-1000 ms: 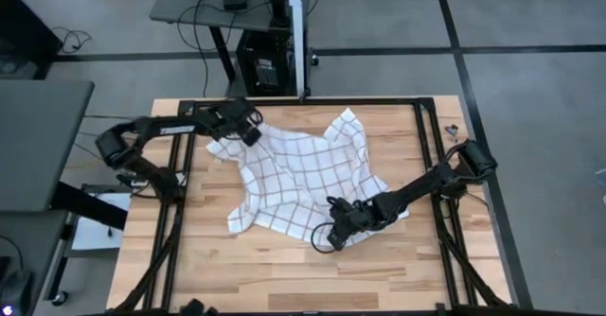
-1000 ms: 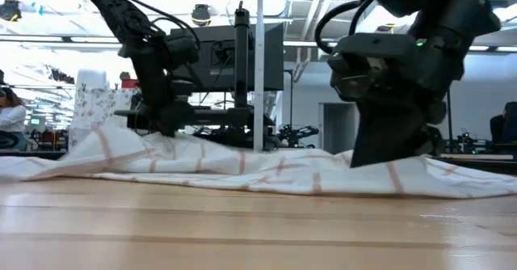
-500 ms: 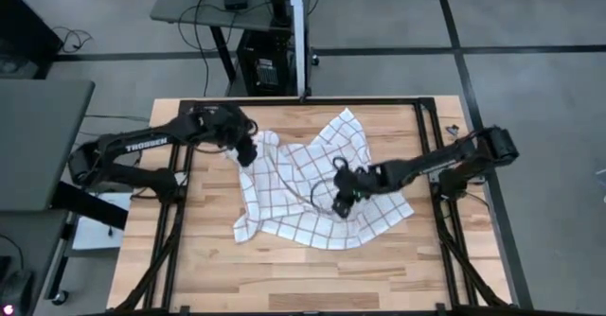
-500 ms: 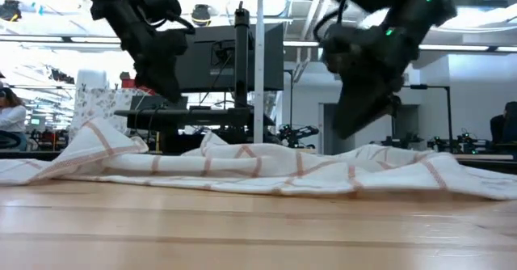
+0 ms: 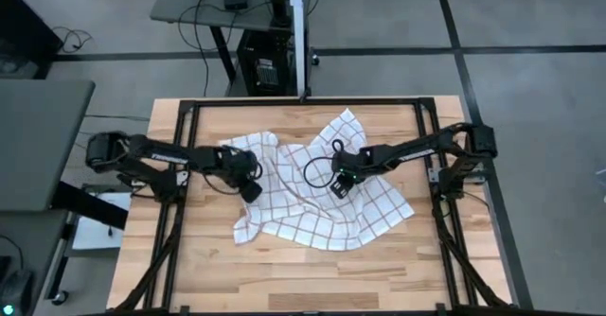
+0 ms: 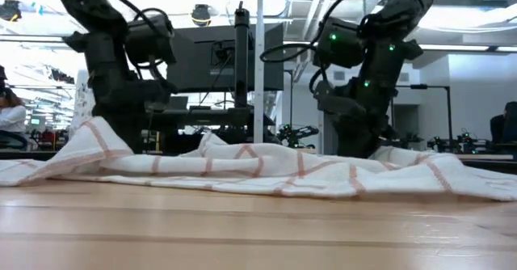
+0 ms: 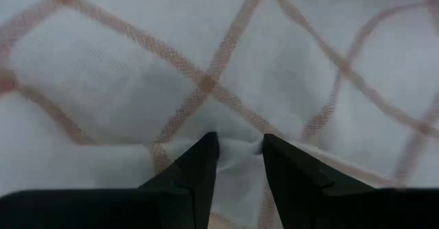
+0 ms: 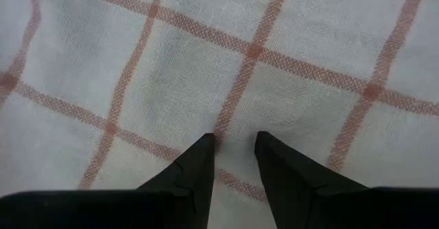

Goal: Roll towel
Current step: Fold the white stripe kitchen towel

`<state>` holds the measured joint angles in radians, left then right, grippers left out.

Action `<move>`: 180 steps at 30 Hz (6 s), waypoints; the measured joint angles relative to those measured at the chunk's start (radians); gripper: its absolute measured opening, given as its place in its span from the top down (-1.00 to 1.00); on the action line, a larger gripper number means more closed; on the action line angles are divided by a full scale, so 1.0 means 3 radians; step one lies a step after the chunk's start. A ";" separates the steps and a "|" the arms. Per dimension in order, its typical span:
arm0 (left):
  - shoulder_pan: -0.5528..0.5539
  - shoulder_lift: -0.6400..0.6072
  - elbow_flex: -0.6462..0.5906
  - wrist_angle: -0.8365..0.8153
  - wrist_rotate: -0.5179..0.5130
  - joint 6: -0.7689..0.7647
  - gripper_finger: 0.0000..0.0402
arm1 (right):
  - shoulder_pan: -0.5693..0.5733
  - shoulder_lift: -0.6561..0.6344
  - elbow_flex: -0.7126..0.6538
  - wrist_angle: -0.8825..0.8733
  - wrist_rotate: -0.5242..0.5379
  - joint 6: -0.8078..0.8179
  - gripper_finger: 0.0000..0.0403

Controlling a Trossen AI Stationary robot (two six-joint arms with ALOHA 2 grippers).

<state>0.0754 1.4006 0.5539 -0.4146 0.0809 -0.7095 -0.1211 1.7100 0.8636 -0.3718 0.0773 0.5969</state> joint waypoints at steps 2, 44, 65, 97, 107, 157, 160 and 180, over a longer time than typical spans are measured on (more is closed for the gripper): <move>-0.0257 -0.0001 -0.0025 0.0062 0.0029 -0.0294 0.46 | -0.0050 -0.0015 -0.0003 0.0010 0.0000 -0.0109 0.47; 0.0035 0.0322 0.0527 0.0369 0.0355 0.1213 0.46 | 0.1771 0.0261 0.0302 0.1375 0.0184 0.2147 0.47; 0.0179 0.0543 0.0514 0.0056 0.0277 0.1887 0.46 | 0.2544 0.0273 0.0290 0.0560 0.0164 0.2982 0.47; -0.0905 0.0517 0.0322 0.0716 0.0510 0.0067 0.46 | -0.0142 -0.0020 0.0300 -0.1025 0.0020 0.0067 0.47; -0.1196 0.0530 0.0316 0.1054 0.0169 -0.0946 0.46 | -0.0843 0.0378 0.0446 -0.0470 -0.0073 -0.1201 0.47; 0.1623 0.0922 0.1262 0.1461 0.0279 0.1630 0.46 | 0.2533 0.0493 0.0839 0.0044 0.0459 0.3625 0.47; 0.1657 0.1065 0.1263 0.1526 0.0270 0.1674 0.46 | 0.2547 0.0540 0.0839 0.0028 0.0458 0.3685 0.47; 0.2095 0.1314 0.1272 0.0909 -0.0545 0.1800 0.46 | 0.2792 0.0537 0.0840 0.0087 0.0451 0.3950 0.47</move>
<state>0.7038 1.7947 0.9356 -0.1419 -0.0826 -0.1696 0.7166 1.8709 1.1156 -0.3456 0.2125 1.7819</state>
